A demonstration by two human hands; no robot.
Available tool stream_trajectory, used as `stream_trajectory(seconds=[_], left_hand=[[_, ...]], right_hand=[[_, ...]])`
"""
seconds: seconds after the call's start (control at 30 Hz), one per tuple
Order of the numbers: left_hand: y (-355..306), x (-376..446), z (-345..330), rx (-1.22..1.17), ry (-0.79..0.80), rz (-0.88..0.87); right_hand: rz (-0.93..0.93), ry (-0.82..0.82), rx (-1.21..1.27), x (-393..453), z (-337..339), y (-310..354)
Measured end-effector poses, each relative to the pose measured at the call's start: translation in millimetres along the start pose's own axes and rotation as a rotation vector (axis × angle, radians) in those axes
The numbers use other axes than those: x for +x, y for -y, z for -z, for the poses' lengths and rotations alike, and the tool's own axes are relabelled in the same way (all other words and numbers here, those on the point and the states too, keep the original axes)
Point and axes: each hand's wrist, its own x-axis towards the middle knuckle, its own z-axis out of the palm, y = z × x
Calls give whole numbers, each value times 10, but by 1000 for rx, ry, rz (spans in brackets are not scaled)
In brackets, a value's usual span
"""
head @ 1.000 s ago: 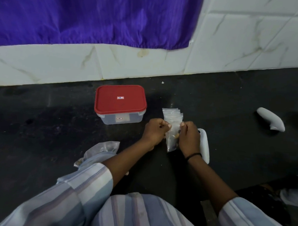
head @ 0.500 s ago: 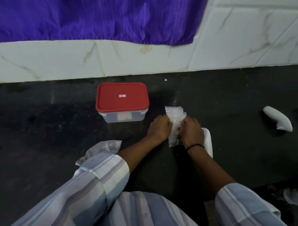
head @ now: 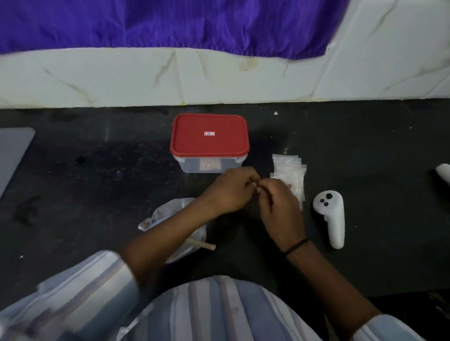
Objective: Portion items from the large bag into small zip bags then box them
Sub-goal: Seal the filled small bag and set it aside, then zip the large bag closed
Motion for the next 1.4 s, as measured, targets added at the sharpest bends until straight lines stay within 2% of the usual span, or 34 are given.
stream_trajectory(seconds=[0.1,0.2,0.33,0.4,0.47,0.57,0.67,0.83,1.0,1.1,1.23,1.3,1.4], left_hand=[[263,-485,277,44,-145,-29],[642,-973,509,63,-404,-36],[1188,-1482,511,47,-661,225],[1415,-1636,424,13,-682,370],[1565,-1744,330,-68,-603,484],[1613,-1782,221,-221,-505,532],[1559,-1744,168,-452,-475,541],[1545,-1655,170,-576,-458,529],[1417,-1553,135,-654,-459,537],[1306,-1487,150,-850,-502,567],[1235,-1428,138,-973,-510,564],[1217,-1401,105,-960,-510,552],[1207,-1345,52,-974,-531,525]], right_hand=[[152,112,43,-122,-158,229],[318,296,13,-231,-295,365],[529,525,-65,-335,-407,452],[544,633,-167,-357,-441,462],[527,675,-228,-398,-495,483],[480,656,-135,-440,-553,473],[442,580,6,-474,-577,479],[162,218,310,-420,-518,576],[168,4,356,-264,-468,731],[212,-53,334,-229,-450,783],[273,-53,325,-206,-426,839],[350,20,289,-219,-418,886],[487,201,81,-246,-471,913]])
